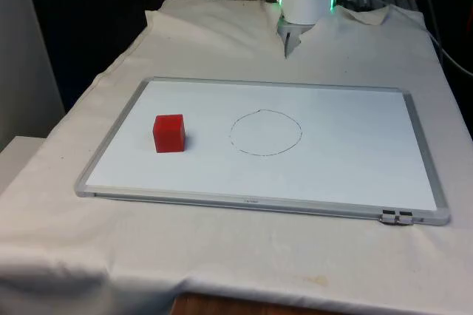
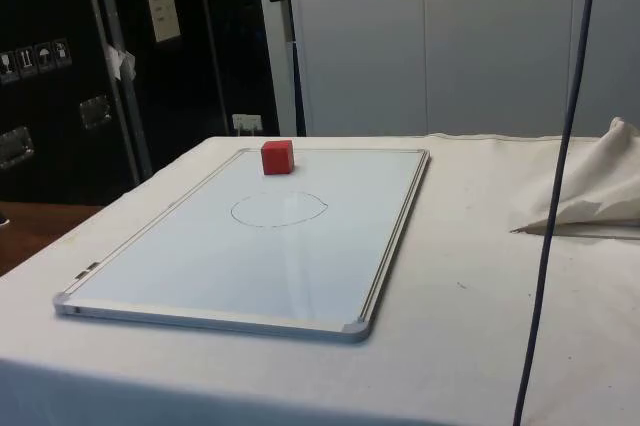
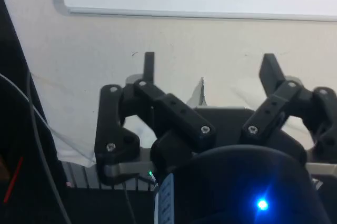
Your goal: Push the cube into the marked area.
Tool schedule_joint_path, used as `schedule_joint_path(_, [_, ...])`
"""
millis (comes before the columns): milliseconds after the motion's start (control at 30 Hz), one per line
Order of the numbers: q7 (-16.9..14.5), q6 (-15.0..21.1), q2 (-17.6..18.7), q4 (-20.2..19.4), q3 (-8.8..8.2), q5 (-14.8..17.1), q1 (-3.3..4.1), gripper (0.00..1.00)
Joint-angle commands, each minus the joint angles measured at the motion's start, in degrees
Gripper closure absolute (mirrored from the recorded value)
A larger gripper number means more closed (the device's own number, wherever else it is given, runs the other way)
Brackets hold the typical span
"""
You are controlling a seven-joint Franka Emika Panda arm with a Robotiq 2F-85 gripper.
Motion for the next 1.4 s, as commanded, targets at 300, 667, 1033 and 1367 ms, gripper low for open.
schedule_joint_path(300, [-0.3,0.3,-0.1,-0.3,-0.06,0.6,-0.06,0.52])
schedule_joint_path(667, [-0.1,0.0,0.0,-0.2,0.06,0.4,-0.06,1.0])
schedule_joint_path(1033, [0.4,-0.1,0.0,-0.1,0.63,0.1,0.11,1.0])
schedule_joint_path(1367, [-1.7,1.0,1.1,1.0,-0.4,0.1,-0.34,1.0])
